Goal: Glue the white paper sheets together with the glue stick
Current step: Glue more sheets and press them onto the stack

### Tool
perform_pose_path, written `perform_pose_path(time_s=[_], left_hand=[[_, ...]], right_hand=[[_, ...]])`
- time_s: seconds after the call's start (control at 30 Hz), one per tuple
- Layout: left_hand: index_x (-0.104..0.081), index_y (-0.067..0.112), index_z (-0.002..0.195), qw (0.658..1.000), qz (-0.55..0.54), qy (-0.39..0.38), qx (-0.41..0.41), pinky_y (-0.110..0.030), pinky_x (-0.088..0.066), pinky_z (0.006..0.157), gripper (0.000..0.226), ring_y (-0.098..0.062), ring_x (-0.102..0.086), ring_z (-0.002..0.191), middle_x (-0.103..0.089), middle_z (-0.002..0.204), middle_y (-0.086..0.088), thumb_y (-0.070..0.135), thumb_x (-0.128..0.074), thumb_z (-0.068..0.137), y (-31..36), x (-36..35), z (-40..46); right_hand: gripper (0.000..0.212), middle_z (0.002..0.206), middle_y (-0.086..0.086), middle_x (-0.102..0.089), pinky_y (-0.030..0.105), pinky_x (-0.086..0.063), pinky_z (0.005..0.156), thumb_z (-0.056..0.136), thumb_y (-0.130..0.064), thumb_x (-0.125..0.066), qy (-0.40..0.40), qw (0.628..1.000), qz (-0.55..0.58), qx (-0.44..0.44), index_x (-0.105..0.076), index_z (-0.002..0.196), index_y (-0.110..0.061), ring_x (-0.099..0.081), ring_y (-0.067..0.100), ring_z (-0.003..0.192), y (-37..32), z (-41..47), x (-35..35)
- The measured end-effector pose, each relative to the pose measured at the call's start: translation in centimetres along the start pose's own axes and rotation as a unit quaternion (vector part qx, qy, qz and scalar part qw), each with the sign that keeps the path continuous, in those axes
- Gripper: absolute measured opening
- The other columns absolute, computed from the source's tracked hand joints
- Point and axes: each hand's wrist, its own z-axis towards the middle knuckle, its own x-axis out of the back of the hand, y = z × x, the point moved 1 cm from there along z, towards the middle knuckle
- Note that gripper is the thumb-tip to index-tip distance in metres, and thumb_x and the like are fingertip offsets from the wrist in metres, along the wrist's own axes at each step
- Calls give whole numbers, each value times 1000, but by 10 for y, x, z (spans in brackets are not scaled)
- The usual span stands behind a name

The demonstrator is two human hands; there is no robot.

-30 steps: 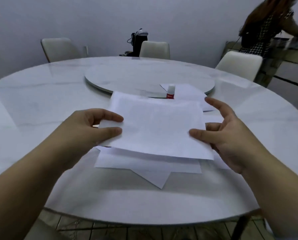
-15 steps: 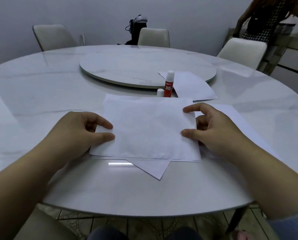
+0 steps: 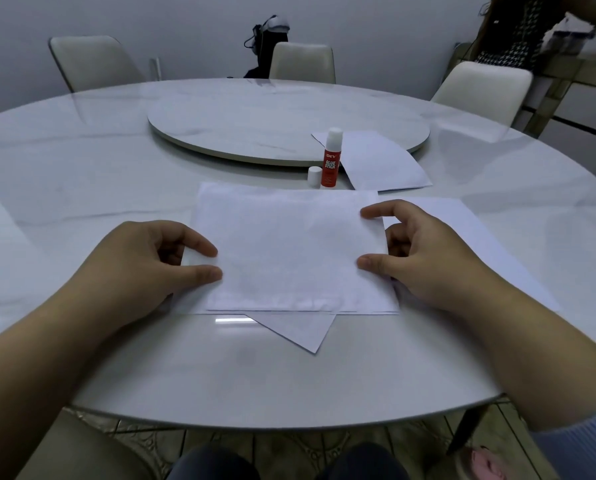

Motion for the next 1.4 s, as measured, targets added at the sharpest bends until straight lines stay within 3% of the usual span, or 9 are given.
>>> perform_pose_path(time_s=[0.2,0.3,0.43,1.03,1.13,1.2,1.23,1.3,1.4], left_hand=[[-72,24,75,1000,17,-2,-8,-15,-31,43,17,-7,-38,38,-42,44,7,28,-83,63,-2,0,-1],[-72,24,76,1000,9,-6,-7,-18,-32,46,18,-7,-38,38,-41,44,7,27,-83,63,-3,0,-1],[-72,23,76,1000,-2,-13,-9,-11,-28,40,17,-6,-37,38,-42,45,8,23,-84,63,-3,1,-2],[-71,30,76,999,43,-17,-13,-7,-35,47,18,-6,-46,46,-49,60,1,20,-82,66,-4,1,-2],[-68,37,87,995,90,-28,-15,-9,-39,63,25,-6,-57,69,-60,93,7,27,-81,67,-3,2,-3],[-62,38,108,982,184,-44,-17,-22,-43,86,42,-14,-51,107,-49,130,9,33,-79,69,2,2,-2],[-55,37,122,968,246,-56,-21,-30,-40,98,53,-19,-39,125,-38,143,8,36,-75,73,8,2,-1],[-32,30,142,948,311,-59,-35,-35,-24,110,63,-21,-14,141,-20,155,5,40,-59,86,25,-4,2],[-9,22,150,962,260,-60,-58,-32,-11,115,60,-16,-6,146,-10,160,3,42,-29,98,45,-25,14]], right_hand=[[52,70,-5,-53,22,-40,64,75,-20,-78,9,1000,4,14,-53,118,-35,-50,12,62,2,-2,-1],[52,66,-8,-51,15,-38,59,75,-20,-78,13,1000,2,18,-54,118,-35,-47,5,56,3,-1,-1],[52,63,-9,-47,8,-37,54,75,-20,-78,14,1000,-5,24,-54,118,-35,-45,0,50,2,-2,-1],[53,71,-4,-52,9,-39,58,74,-20,-78,45,996,-60,49,-51,117,-37,-47,4,59,-2,-9,-4],[60,90,-3,-58,11,-41,65,74,-21,-78,54,994,-78,51,-47,123,-36,-54,8,73,-3,-12,-7],[70,119,-6,-49,15,-42,79,73,-19,-79,72,991,-93,56,-42,130,-35,-53,9,98,-5,-13,-9],[74,132,-8,-39,17,-38,87,72,-19,-79,78,988,-118,63,-39,133,-35,-46,11,114,-8,-13,-9],[76,147,-13,-20,17,-26,93,76,-18,-74,81,978,-175,82,-33,138,-36,-21,5,135,-19,-13,-7],[61,156,-15,-15,13,-14,100,88,-16,-52,46,975,-190,106,-30,143,-31,-8,-2,141,-36,-2,-13]])
